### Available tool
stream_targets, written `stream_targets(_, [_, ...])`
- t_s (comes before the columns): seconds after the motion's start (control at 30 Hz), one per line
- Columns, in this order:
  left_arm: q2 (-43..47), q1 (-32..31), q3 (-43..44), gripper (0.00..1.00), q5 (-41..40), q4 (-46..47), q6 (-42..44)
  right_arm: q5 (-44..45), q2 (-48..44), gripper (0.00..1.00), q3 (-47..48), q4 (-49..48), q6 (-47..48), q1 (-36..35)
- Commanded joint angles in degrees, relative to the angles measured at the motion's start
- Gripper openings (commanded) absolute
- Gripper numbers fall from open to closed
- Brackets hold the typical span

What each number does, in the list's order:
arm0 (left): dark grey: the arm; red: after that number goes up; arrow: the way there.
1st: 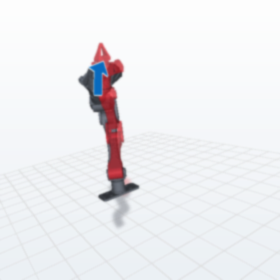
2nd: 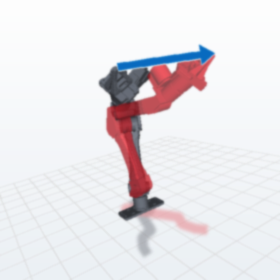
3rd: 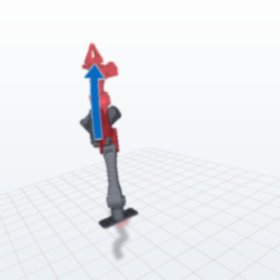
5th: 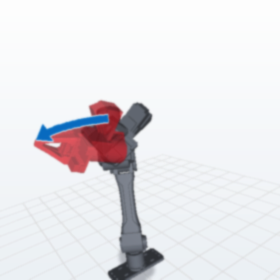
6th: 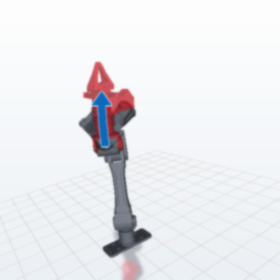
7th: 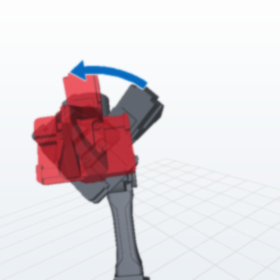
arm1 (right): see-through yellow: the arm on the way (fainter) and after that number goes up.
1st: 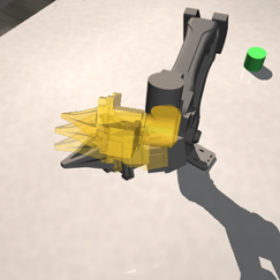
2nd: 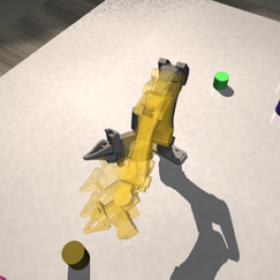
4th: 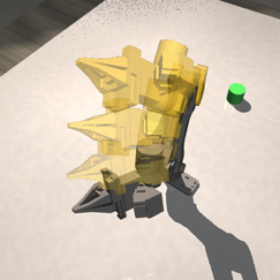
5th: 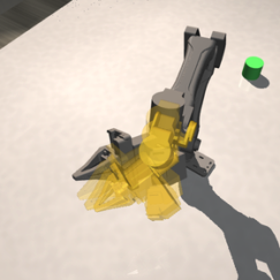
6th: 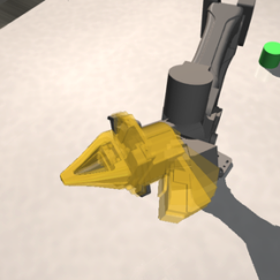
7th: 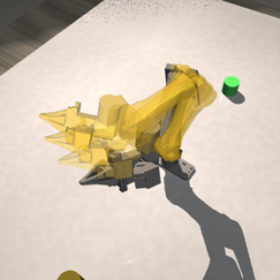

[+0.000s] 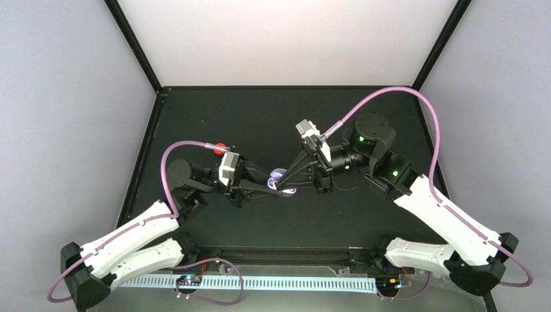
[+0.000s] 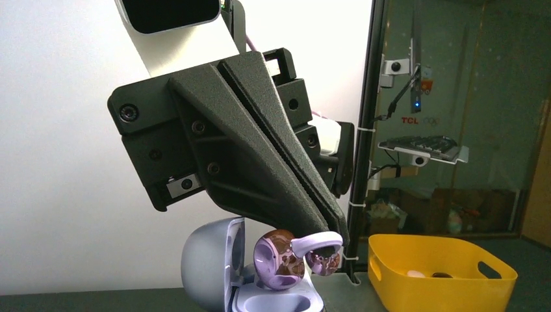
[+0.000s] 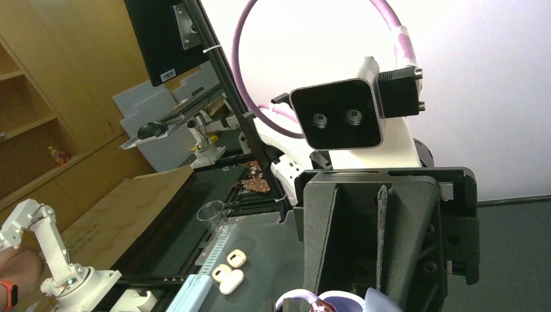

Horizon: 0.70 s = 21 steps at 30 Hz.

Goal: Insert the wireless bluetooth earbuds into the charging case
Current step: Place the earbud in the charging case.

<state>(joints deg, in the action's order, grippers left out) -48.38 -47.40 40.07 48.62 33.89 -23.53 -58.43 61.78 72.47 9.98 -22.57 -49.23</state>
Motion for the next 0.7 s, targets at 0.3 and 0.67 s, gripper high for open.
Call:
stream_targets(0.3, [-0.22, -0.88, 1.30, 0.02, -0.84, 0.69, 0.83, 2.25, 0.10, 0.01, 1.71, 1.69, 1.30, -0.51])
stream_targets(0.67, [-0.09, -1.01, 0.82, 0.02, -1.45, 0.90, 0.77, 4.24, -0.38, 0.04, 2.63, 4.37, 3.26, -0.51])
